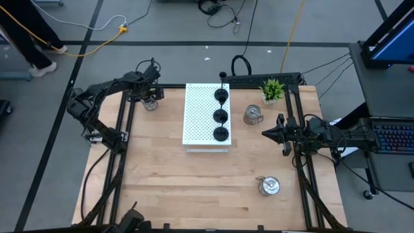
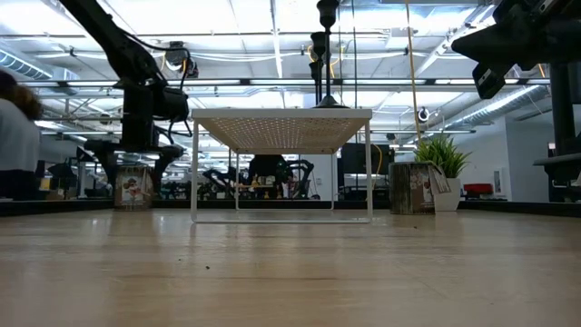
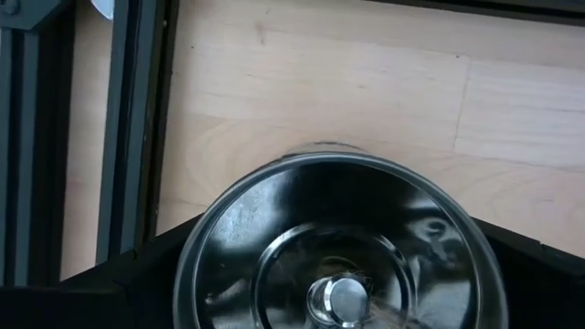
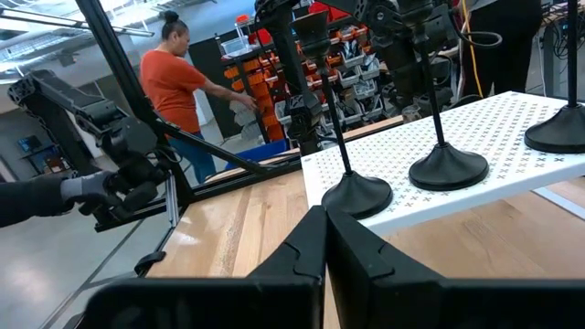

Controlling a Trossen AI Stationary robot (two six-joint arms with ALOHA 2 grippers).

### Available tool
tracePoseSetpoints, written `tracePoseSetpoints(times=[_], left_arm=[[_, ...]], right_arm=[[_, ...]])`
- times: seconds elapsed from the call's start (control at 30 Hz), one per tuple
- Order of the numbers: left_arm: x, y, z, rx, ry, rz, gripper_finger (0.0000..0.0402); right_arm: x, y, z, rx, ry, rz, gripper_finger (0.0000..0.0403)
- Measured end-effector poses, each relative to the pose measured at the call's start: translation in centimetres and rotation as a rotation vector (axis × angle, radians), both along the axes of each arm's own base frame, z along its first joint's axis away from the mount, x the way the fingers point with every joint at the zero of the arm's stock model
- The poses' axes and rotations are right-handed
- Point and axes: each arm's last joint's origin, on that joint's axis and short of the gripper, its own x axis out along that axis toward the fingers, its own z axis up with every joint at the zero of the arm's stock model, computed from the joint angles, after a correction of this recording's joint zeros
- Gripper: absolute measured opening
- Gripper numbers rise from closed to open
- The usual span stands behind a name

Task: Pick & Place candle stick holders
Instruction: Put the top left brown scented candle on the shelf

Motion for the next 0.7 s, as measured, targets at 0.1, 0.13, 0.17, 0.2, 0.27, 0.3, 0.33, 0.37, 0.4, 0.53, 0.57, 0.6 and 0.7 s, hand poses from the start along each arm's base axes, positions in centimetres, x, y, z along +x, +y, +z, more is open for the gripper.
tracePoseSetpoints(times=[0.1,0.13,0.17,0.2,0.27,0.3,0.33,0.37,0.4,0.53,0.57,0.6,0.7], left_arm=[[0.16,-0.13,0.01,0.009,0.021,-0.006,0.0399],[0.23,-0.19,0.0,0.009,0.023,-0.011,0.0399],[0.31,-0.24,0.01,0.009,0.023,-0.014,0.04],[0.36,-0.27,0.01,0.009,0.024,-0.016,0.0399],[0.44,-0.32,0.01,0.01,0.024,-0.019,0.0399],[0.49,-0.36,0.01,0.01,0.024,-0.02,0.0399],[0.51,-0.37,0.01,0.01,0.023,-0.017,0.0399],[0.51,-0.37,0.01,0.011,0.02,-0.01,0.0399],[0.51,-0.37,0.01,0.01,0.017,-0.004,0.0399],[0.48,-0.34,-0.01,-0.004,-0.009,0.007,0.0399],[0.47,-0.33,-0.01,-0.007,-0.014,0.008,0.0399],[0.43,-0.31,-0.01,-0.008,-0.016,0.01,0.0399],[0.47,-0.33,-0.02,-0.016,-0.029,0.013,0.0398]], right_arm=[[0.0,0.0,-0.01,0.002,0.0,0.0,0.0],[0.0,0.0,0.0,0.005,0.0,0.0,0.0],[0.0,0.0,-0.01,0.008,0.0,0.0,0.0],[0.01,0.0,-0.01,0.011,0.0,0.001,0.0],[0.0,0.0,-0.01,0.011,0.0,0.0,0.0],[0.0,0.0,-0.01,0.011,0.0,0.0,0.0],[0.01,0.0,-0.01,0.011,0.0,0.001,0.0],[0.01,0.0,-0.01,0.011,0.0,0.001,0.0],[0.01,0.0,-0.01,0.011,0.0,0.001,0.0],[0.0,0.0,0.01,0.011,0.0,0.001,0.0],[0.0,0.0,-0.01,0.011,0.0,0.002,0.0],[0.0,0.01,0.0,0.011,0.0,0.002,0.0],[0.01,0.0,-0.01,0.011,0.0,0.002,0.0]])
